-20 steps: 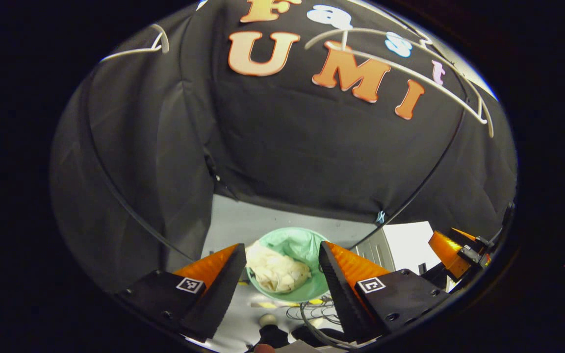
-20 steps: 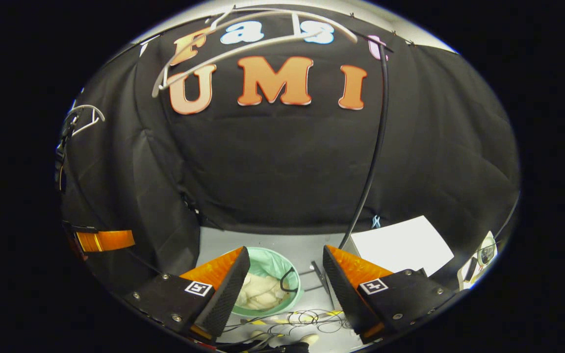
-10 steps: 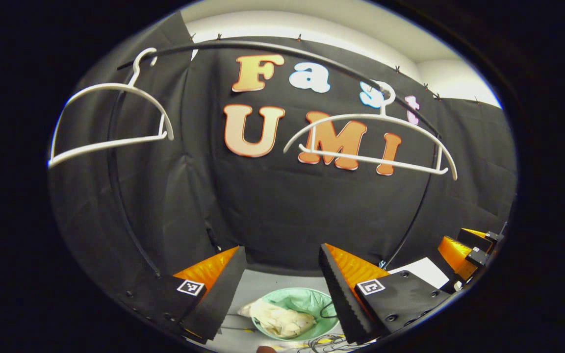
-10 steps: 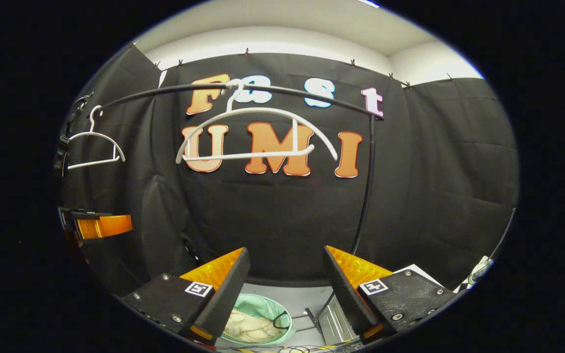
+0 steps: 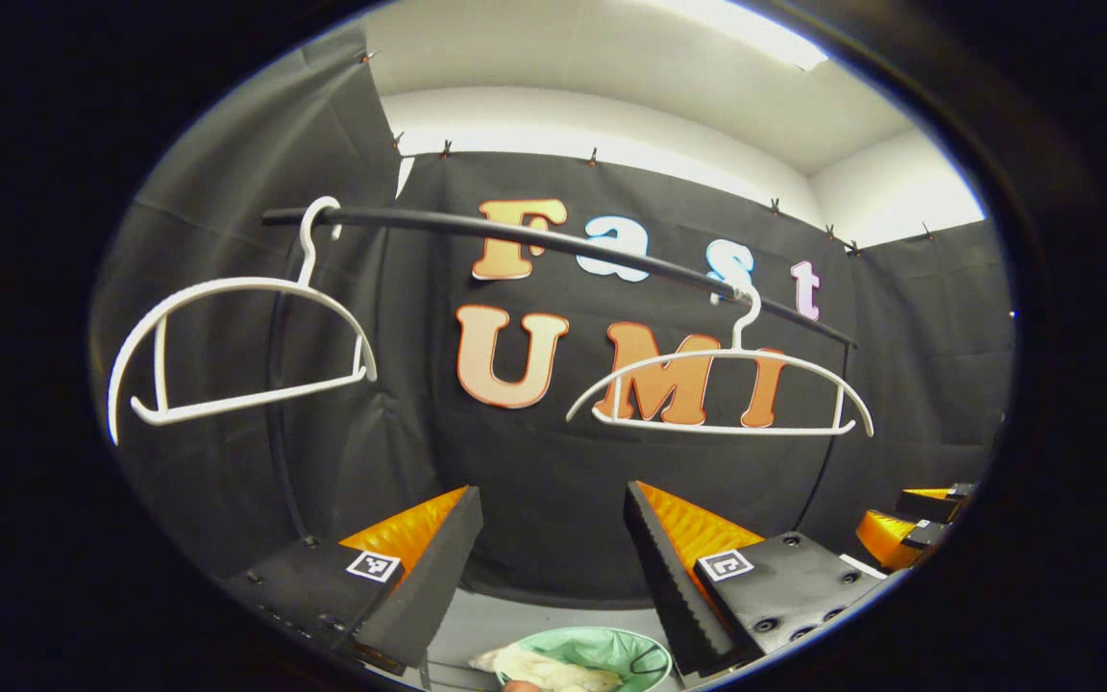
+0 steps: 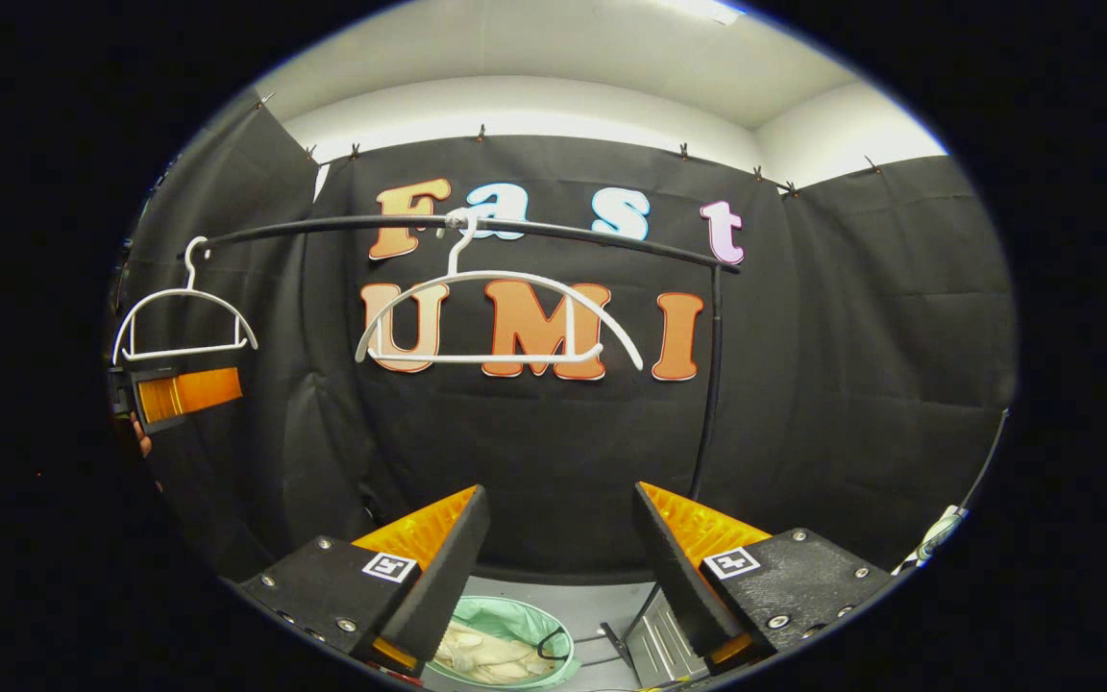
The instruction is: Grasp the clothes on the hanger with both hands and then place them into the laundry hamper below.
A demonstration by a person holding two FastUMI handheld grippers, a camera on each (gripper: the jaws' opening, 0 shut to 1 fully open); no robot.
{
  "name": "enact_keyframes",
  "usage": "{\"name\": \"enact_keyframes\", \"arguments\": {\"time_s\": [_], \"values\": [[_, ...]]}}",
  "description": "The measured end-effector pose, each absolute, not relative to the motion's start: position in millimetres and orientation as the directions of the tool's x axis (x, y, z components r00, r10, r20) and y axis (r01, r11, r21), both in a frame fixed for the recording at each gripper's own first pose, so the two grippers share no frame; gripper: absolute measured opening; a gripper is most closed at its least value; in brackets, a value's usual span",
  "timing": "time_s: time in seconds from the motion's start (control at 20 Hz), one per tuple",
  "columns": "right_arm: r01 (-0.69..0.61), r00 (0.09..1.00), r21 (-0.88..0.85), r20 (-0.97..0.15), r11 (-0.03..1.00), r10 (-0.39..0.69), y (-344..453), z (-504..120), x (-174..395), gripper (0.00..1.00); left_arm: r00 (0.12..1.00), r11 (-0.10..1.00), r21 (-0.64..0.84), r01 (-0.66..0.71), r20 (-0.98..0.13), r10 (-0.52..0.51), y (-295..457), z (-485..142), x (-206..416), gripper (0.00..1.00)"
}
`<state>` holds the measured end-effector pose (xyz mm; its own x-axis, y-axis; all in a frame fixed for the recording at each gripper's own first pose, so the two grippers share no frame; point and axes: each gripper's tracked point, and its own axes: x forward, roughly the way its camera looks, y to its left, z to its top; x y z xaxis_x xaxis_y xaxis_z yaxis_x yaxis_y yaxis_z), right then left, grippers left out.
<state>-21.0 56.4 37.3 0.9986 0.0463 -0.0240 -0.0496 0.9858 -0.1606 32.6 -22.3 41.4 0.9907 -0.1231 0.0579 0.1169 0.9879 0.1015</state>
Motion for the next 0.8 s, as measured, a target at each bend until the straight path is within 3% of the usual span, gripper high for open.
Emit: {"name": "enact_keyframes", "arguments": {"time_s": [0.1,0.15,0.4,0.45,0.5,0.55,0.75,0.8], "values": [[-0.053,0.999,-0.171,-0.016,0.984,0.051,54.9,41.6,-20.3,0.93,0.991,0.987,0.126,0.099,0.077,-0.109,-19.8,45.4,32.9,0.98],[-0.047,0.999,-0.175,-0.010,0.983,0.046,52.6,44.5,-20.1,0.98,0.991,0.987,0.123,0.100,0.079,-0.110,-22.7,46.5,30.4,1.00],[-0.037,0.999,-0.165,0.003,0.986,0.038,49.5,51.3,-19.9,0.93,0.992,0.989,0.108,0.097,0.066,-0.104,-18.6,41.2,23.2,0.98],[-0.036,0.999,-0.161,0.001,0.986,0.037,48.1,50.7,-19.3,0.88,0.993,0.991,0.097,0.096,0.060,-0.102,-17.8,39.4,22.7,0.97],[-0.036,0.999,-0.160,-0.004,0.987,0.036,46.5,49.1,-19.1,0.98,0.993,0.992,0.088,0.094,0.061,-0.100,-16.7,40.5,23.2,0.97],[-0.036,0.999,-0.159,-0.011,0.987,0.035,46.7,46.7,-19.0,0.93,0.993,0.993,0.082,0.090,0.064,-0.095,-15.5,41.3,23.3,0.96],[-0.017,1.000,-0.150,-0.020,0.989,0.015,40.6,42.9,-17.8,0.93,0.994,0.992,0.088,0.087,0.064,-0.092,-16.6,41.5,24.2,0.94],[-0.011,1.000,-0.144,-0.016,0.989,0.009,38.1,44.0,-17.4,0.88,0.994,0.992,0.089,0.088,0.064,-0.094,-18.1,40.9,25.4,0.94]]}}
